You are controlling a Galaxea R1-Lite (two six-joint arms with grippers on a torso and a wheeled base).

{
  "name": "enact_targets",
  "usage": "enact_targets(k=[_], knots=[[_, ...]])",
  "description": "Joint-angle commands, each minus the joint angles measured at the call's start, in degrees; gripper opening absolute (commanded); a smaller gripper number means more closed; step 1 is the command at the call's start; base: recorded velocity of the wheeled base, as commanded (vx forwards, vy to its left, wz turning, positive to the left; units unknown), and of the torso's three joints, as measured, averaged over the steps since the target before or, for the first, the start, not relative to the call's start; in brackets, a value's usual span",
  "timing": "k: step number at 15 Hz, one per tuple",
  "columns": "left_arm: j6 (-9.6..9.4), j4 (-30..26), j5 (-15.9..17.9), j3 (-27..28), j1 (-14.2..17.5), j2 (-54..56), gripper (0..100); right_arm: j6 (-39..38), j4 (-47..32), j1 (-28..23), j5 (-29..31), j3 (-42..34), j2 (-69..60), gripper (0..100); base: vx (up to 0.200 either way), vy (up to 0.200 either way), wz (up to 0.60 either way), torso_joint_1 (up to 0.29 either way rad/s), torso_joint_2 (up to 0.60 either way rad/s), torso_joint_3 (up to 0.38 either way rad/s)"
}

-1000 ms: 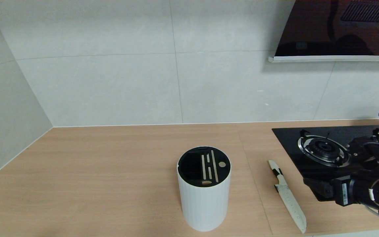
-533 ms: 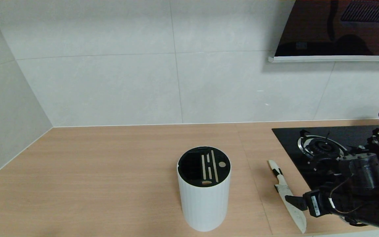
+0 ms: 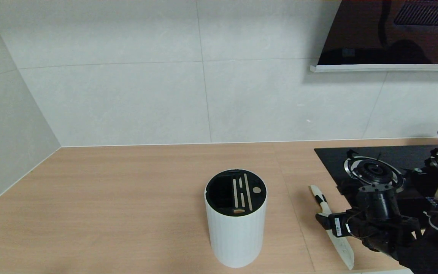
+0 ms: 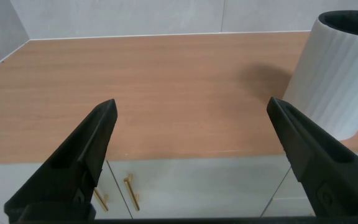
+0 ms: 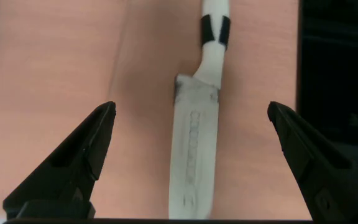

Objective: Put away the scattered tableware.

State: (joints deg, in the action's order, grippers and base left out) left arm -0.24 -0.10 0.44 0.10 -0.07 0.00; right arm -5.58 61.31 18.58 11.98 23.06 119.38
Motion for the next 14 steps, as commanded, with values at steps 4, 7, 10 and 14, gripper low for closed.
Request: enact_targets(k=[4, 7, 10, 14], knots=[[-0.02, 0.01, 0.00, -0.01, -0.01, 0.00, 100, -4.26, 0.39, -0.03, 1.64, 4.09, 7.36, 100, 0.000, 0.000, 0.00, 0.000, 0.00, 0.000], [-0.02, 0.01, 0.00, -0.01, -0.01, -0.09, 100, -6.46, 0.39, -0.03, 2.25, 5.68, 9.29, 100, 0.000, 0.000, 0.00, 0.000, 0.00, 0.000], [-0.02, 0.01, 0.00, -0.01, -0.01, -0.09, 100, -6.55, 1.54, -0.21, 3.22, 6.47, 10.87, 100, 0.000, 0.000, 0.00, 0.000, 0.00, 0.000], [-0.02, 0.01, 0.00, -0.01, -0.01, -0.09, 100, -6.28, 4.70, -0.47, 5.86, 7.35, 14.21, 100, 0.000, 0.000, 0.00, 0.000, 0.00, 0.000]])
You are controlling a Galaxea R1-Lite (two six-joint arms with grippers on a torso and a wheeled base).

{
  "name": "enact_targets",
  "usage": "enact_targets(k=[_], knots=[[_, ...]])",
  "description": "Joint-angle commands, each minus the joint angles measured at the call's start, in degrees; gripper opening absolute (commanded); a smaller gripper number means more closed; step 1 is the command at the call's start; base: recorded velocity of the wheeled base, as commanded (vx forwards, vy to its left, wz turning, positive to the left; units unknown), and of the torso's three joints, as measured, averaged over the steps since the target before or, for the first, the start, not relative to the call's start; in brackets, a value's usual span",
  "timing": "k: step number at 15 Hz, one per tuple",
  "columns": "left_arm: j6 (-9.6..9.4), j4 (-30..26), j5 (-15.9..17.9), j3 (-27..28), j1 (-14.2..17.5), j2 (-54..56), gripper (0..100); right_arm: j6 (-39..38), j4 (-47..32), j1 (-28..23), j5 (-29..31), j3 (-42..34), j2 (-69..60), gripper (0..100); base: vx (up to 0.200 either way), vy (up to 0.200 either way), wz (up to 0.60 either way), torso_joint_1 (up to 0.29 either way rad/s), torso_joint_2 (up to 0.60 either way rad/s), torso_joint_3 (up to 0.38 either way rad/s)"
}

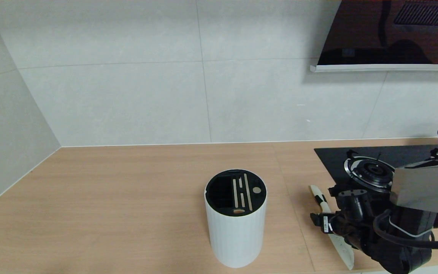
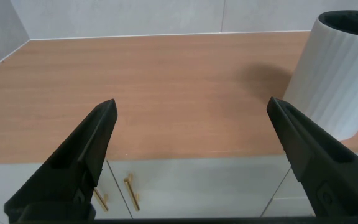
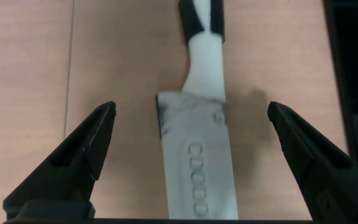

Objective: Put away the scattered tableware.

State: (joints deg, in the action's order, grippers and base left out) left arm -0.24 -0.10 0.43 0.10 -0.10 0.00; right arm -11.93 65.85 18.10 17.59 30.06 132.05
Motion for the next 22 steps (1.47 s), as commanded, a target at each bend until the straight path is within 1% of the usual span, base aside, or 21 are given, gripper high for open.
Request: enact_targets(k=[1, 9, 10, 18, 20, 22], knots=[[-0.02, 0.01, 0.01, -0.01, 0.01, -0.09, 100, 0.07, 0.59, 0.00, 0.60, 0.35, 1.63, 100, 0.000, 0.000, 0.00, 0.000, 0.00, 0.000], [-0.02, 0.01, 0.01, -0.01, 0.01, -0.09, 100, -0.02, 0.68, 0.00, 0.78, 0.70, 1.98, 100, 0.000, 0.000, 0.00, 0.000, 0.00, 0.000], [-0.02, 0.01, 0.01, -0.01, 0.01, -0.09, 100, -0.02, 0.68, 0.00, 0.78, 0.70, 1.98, 0, 0.000, 0.000, 0.00, 0.000, 0.00, 0.000], [0.07, 0.01, 0.01, -0.01, 0.01, 0.00, 100, -0.02, 1.38, 0.00, 0.87, 0.26, 1.37, 0, 0.000, 0.000, 0.00, 0.000, 0.00, 0.000], [-0.02, 0.01, 0.01, -0.01, 0.01, 0.00, 100, -0.11, 1.38, 0.00, 0.87, 0.17, 0.40, 0, 0.000, 0.000, 0.00, 0.000, 0.00, 0.000], [0.07, 0.01, 0.01, -0.01, 0.01, -0.09, 100, -0.02, 1.29, 0.09, 0.78, -0.97, -3.20, 0, 0.000, 0.000, 0.00, 0.000, 0.00, 0.000]])
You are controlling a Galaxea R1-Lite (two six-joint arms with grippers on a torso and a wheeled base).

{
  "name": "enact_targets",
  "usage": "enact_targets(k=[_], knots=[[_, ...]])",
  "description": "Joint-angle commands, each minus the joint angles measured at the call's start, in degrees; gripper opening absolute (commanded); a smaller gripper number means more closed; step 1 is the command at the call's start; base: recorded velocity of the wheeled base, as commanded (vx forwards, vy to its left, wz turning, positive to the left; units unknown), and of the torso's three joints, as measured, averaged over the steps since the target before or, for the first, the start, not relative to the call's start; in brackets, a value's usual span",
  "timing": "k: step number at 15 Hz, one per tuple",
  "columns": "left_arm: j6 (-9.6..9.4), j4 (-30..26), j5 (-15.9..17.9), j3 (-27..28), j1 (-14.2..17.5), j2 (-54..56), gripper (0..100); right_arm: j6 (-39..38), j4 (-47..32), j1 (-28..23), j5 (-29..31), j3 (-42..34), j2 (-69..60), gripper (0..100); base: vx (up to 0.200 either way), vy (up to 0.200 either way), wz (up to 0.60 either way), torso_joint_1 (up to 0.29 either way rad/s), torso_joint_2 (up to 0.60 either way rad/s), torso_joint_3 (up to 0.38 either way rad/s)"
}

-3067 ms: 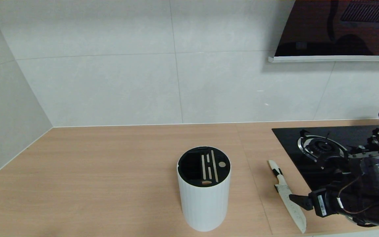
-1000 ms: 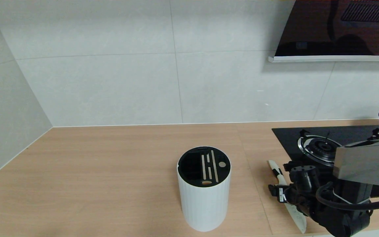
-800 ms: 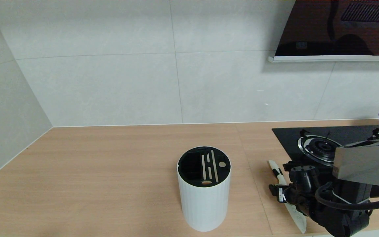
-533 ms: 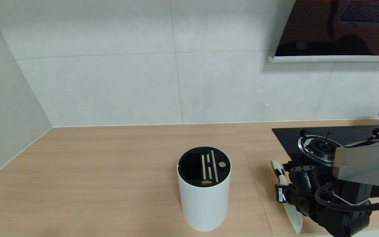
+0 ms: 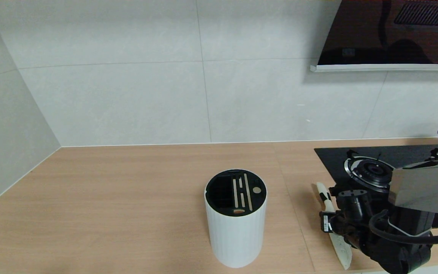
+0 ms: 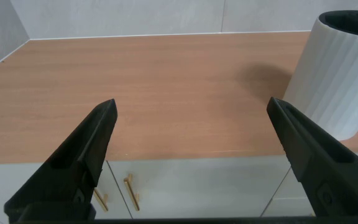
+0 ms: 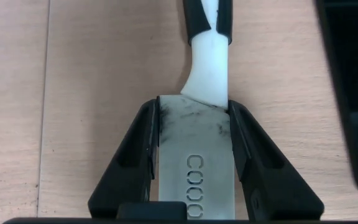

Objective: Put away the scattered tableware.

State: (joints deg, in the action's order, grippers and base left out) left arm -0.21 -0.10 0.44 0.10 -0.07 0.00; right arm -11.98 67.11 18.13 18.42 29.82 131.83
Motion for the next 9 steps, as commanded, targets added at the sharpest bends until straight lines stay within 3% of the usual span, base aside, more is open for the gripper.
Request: enact_targets(k=[1, 9], knots=[[-0.06, 0.01, 0.00, -0.01, -0.01, -0.09, 100, 0.03, -0.05, 0.33, -0.14, -1.61, -5.53, 0, 0.000, 0.000, 0.00, 0.000, 0.00, 0.000], [-0.23, 0.01, 0.00, -0.01, -0.01, 0.00, 100, 0.12, -5.23, 6.57, -1.63, -6.97, -30.32, 0, 0.000, 0.000, 0.00, 0.000, 0.00, 0.000]])
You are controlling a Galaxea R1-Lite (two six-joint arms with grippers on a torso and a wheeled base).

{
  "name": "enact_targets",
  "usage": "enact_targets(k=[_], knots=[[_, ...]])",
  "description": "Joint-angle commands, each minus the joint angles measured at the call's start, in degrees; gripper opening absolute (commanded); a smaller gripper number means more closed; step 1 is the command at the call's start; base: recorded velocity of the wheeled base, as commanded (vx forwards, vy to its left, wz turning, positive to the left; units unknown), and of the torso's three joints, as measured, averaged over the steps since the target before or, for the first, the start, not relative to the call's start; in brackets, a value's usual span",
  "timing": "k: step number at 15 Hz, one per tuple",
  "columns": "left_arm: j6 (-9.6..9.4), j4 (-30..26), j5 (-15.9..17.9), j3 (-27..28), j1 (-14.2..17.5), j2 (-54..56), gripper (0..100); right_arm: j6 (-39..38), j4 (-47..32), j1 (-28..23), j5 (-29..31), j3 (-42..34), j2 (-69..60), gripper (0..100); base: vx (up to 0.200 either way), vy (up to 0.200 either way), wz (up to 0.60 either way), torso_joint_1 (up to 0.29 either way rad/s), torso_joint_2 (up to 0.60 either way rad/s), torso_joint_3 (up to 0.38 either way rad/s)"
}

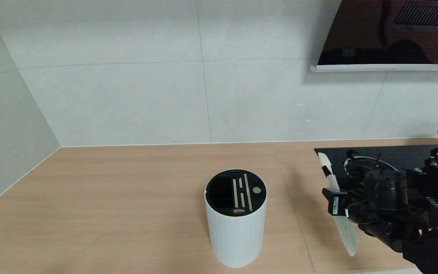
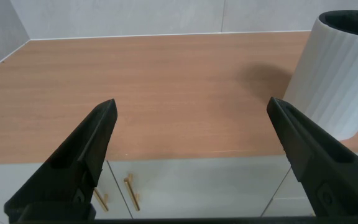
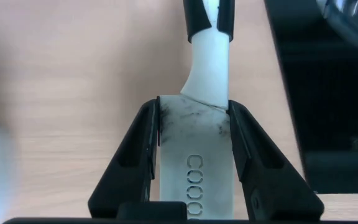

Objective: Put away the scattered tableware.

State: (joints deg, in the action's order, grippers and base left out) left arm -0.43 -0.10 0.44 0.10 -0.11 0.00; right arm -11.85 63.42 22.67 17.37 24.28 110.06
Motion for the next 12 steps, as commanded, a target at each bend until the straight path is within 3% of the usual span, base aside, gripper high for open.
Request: enact_targets(k=[1, 10, 12], knots=[[-0.19, -0.08, 0.00, -0.01, 0.02, -0.09, 100, 0.07, -1.98, 2.73, -1.90, -2.31, -10.65, 0, 0.000, 0.000, 0.00, 0.000, 0.00, 0.000], [-0.19, 1.77, 0.70, 1.48, 0.02, 0.00, 100, 3.50, -1.98, 3.69, -4.10, -4.60, -13.29, 0, 0.000, 0.000, 0.00, 0.000, 0.00, 0.000], [-0.19, 1.68, 3.52, 2.89, 0.02, -0.09, 100, 3.50, -1.98, 3.96, -4.01, -4.51, -13.29, 0, 0.000, 0.000, 0.00, 0.000, 0.00, 0.000]])
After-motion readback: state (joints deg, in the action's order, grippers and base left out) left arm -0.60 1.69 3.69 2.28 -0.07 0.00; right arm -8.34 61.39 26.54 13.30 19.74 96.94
